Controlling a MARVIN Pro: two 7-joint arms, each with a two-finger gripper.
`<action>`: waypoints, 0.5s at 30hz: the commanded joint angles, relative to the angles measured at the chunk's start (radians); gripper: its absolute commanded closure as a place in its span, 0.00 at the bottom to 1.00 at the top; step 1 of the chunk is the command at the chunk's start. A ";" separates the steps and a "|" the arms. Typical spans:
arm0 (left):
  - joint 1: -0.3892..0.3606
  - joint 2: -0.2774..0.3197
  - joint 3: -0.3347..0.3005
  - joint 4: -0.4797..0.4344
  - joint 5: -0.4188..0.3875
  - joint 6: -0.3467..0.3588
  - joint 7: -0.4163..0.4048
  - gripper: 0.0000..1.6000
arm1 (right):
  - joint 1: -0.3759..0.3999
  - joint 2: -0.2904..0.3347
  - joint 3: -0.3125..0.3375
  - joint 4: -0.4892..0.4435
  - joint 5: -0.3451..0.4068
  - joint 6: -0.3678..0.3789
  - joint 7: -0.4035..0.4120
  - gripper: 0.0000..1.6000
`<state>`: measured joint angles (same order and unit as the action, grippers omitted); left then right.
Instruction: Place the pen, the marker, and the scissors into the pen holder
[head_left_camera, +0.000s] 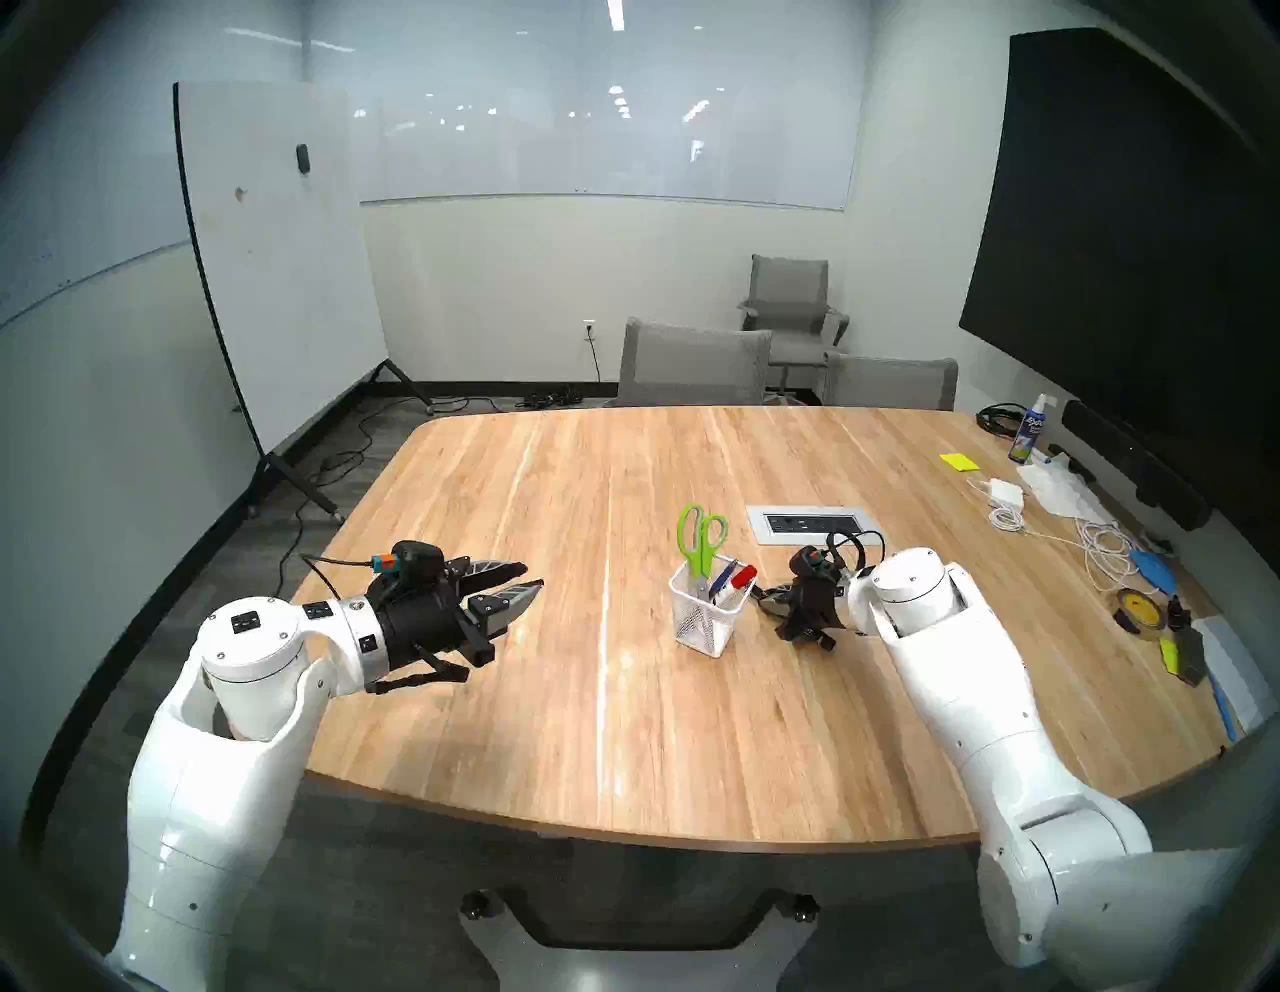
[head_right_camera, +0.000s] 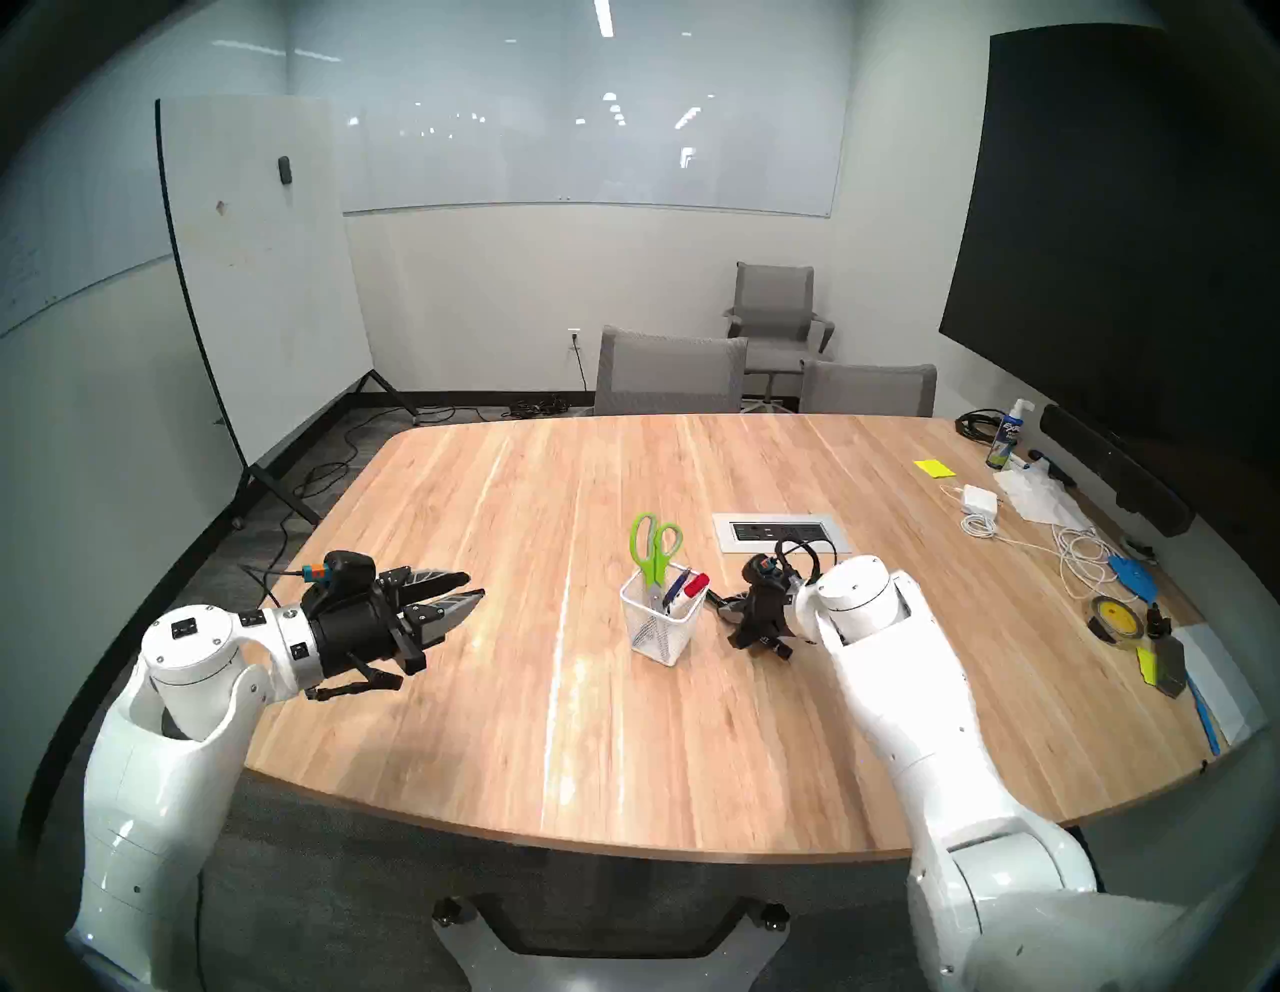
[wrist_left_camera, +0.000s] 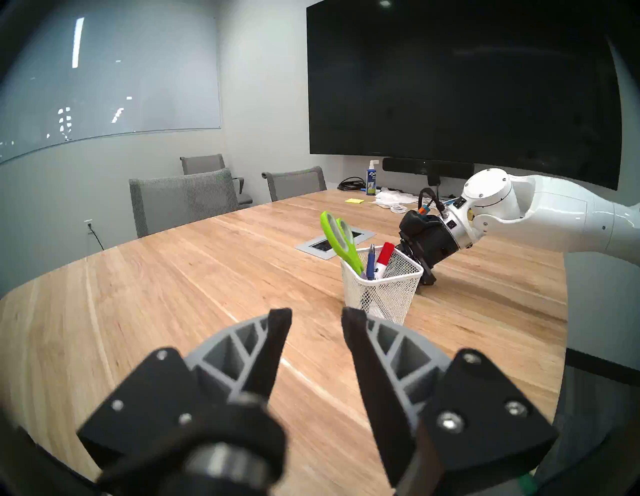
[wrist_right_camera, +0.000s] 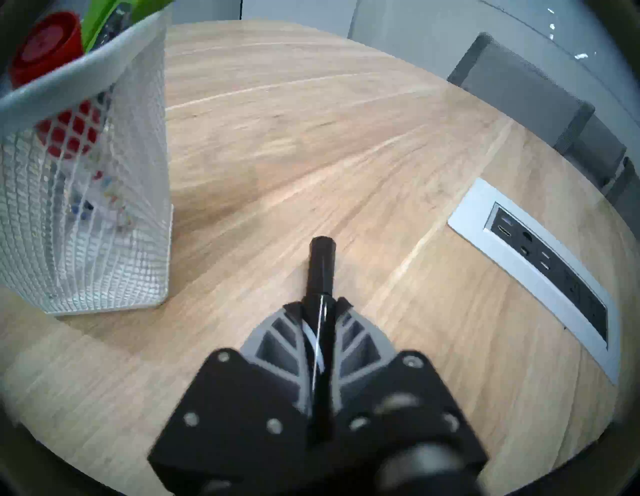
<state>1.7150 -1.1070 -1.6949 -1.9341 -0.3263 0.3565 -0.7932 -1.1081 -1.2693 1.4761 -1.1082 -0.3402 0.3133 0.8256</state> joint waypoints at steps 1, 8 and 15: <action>-0.003 0.003 -0.003 -0.018 0.000 -0.001 -0.001 0.42 | 0.002 0.012 0.042 -0.032 0.028 -0.023 -0.005 1.00; -0.003 0.002 -0.003 -0.017 0.000 -0.001 -0.002 0.42 | -0.013 0.014 0.094 -0.076 0.070 -0.026 0.012 1.00; -0.004 0.002 -0.003 -0.017 0.000 -0.002 -0.002 0.42 | -0.023 0.008 0.145 -0.135 0.112 -0.024 0.031 1.00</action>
<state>1.7150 -1.1072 -1.6949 -1.9339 -0.3262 0.3565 -0.7936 -1.1316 -1.2566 1.5803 -1.1708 -0.2749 0.2945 0.8405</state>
